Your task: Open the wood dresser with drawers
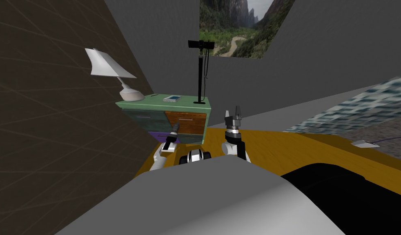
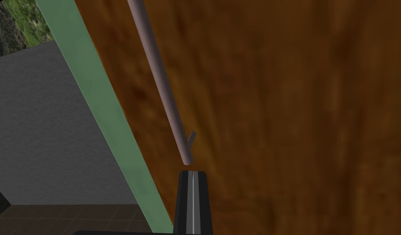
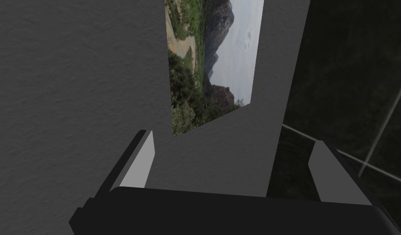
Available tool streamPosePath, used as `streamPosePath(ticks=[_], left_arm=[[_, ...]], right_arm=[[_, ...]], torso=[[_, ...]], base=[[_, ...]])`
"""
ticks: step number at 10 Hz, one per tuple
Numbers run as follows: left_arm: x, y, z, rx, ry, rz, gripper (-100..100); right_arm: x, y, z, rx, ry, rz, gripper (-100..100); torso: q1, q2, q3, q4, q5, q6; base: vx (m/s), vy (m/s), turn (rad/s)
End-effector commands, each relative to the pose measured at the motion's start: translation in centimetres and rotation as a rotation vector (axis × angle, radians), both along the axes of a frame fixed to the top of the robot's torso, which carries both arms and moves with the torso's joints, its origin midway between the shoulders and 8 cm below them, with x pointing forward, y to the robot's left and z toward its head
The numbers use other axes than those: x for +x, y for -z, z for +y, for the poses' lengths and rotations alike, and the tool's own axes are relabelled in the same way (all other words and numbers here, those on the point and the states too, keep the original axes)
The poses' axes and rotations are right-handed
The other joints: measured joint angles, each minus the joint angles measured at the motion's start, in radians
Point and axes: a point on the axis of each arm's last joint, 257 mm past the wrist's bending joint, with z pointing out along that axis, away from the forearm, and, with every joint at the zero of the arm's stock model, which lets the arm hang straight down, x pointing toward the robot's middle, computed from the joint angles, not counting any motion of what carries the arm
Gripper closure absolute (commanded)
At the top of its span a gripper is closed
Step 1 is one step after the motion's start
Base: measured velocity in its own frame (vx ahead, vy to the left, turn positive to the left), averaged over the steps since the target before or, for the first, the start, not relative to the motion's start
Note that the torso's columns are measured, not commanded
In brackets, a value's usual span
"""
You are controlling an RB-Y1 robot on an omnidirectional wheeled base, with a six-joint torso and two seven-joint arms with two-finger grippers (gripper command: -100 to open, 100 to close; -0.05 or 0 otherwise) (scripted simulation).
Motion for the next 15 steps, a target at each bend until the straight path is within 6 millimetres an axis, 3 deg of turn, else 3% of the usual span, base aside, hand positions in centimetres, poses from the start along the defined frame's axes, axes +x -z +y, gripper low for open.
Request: streamPosePath(ticks=[1, 4, 5, 7, 9, 11, 13, 14, 15], left_arm=[[1.4, 0.6, -0.5, 0.002, 0.013, 0.013, 100], [3.4, -0.7, -1.6, -0.001, 0.039, -0.012, 100], [3.4, 0.7, -1.4, 0.003, 0.035, 0.015, 100], [5.0, -0.8, -2.4, -0.001, 0.058, -0.014, 100], [5.3, 0.6, -2.3, 0.004, 0.056, 0.016, 100], [6.8, -1.0, -3.2, 0.000, 0.077, -0.012, 100], [7.1, 0.2, -3.2, 0.006, 0.075, 0.017, 100], [8.0, -1.2, -3.9, -0.001, 0.093, -0.010, 100], [8.6, -1.4, -4.2, 0.003, 0.097, -0.009, 100]], right_arm=[[0.0, 0.0, 0.0, 0.000, 0.000, 0.000, 0], [0.0, 0.0, 0.0, 0.000, 0.000, 0.000, 0], [0.0, 0.0, 0.0, 0.000, 0.000, 0.000, 0], [0.0, 0.0, 0.0, 0.000, 0.000, 0.000, 0], [0.0, 0.0, 0.0, 0.000, 0.000, 0.000, 0], [0.0, 0.0, 0.0, 0.000, 0.000, 0.000, 0], [0.0, 0.0, 0.0, 0.000, 0.000, 0.000, 0], [0.0, 0.0, 0.0, 0.000, 0.000, 0.000, 0], [0.0, 0.0, 0.0, 0.000, 0.000, 0.000, 0]], torso=[[0.000, 0.002, 0.001, 0.001, 0.000, 0.001], [0.000, 0.001, 0.001, 0.001, 0.000, 0.000], [0.000, -0.002, -0.001, 0.000, 0.000, 0.001], [0.001, 0.000, 0.000, 0.000, 0.000, 0.000], [-0.001, -0.001, 0.000, 0.000, 0.000, 0.001], [0.001, 0.001, 0.000, 0.000, 0.000, 0.000], [0.000, 0.000, 0.000, 0.000, 0.000, 0.001], [0.000, -0.003, -0.001, -0.001, 0.000, 0.000], [0.000, 0.000, 0.000, 0.000, 0.000, 0.000]], base=[[-0.048, -0.004, -0.001], [-0.084, -0.005, 0.073], [-0.008, 0.003, -0.020], [-0.087, 0.008, 0.117], [-0.028, -0.009, -0.012], [-0.086, -0.002, 0.113], [-0.035, -0.001, -0.008], [-0.069, 0.000, 0.134], [-0.093, 0.004, 0.084]])
